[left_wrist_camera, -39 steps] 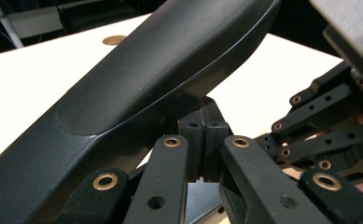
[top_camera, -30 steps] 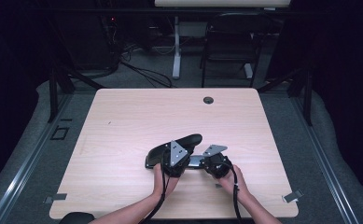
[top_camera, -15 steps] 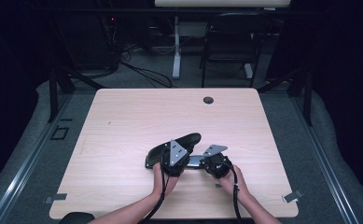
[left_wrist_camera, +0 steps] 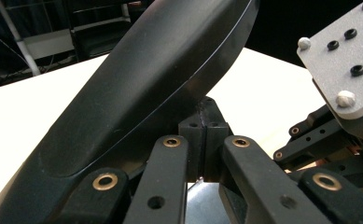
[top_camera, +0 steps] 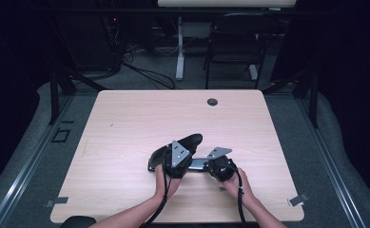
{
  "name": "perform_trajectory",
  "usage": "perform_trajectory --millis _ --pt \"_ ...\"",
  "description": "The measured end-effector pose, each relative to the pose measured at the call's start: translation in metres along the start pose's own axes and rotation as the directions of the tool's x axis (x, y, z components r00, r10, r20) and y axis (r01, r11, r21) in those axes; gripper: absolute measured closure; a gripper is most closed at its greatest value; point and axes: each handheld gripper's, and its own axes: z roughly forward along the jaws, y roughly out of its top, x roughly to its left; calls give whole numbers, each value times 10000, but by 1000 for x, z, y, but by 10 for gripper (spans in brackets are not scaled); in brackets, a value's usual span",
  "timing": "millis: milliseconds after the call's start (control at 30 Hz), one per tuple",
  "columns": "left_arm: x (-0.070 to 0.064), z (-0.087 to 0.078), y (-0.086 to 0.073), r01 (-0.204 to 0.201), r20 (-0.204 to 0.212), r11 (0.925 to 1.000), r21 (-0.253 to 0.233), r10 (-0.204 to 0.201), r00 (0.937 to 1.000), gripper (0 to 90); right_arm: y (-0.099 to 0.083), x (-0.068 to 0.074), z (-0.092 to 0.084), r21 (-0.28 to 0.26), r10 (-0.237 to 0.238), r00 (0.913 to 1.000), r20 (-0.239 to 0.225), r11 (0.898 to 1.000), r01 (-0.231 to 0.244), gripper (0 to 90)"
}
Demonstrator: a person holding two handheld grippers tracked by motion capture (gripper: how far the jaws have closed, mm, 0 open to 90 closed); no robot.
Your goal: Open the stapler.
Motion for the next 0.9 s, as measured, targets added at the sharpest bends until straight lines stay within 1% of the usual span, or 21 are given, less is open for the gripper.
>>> perform_trajectory --millis 133,167,200,500,900 --pt "1 -1 2 39 -55 10000 -71 -39 10000 900 0 0 0 -71 70 10000 -47 9999 -71 900" --pt "2 -1 2 35 -34 10000 -34 -35 10000 900 0 -1 -2 245 -200 9998 -36 9995 201 900" --pt "2 -2 2 38 -36 10000 -26 -38 10000 900 0 0 -1 131 -101 9999 1 9999 101 900" --pt "2 -2 4 89 -58 9999 -55 -89 9999 900 0 0 -1 132 -64 10000 50 9999 63 900" --pt "5 -6 7 304 -131 9993 -211 -307 9994 900 0 0 -1 105 -3 10000 69 9999 2 900"
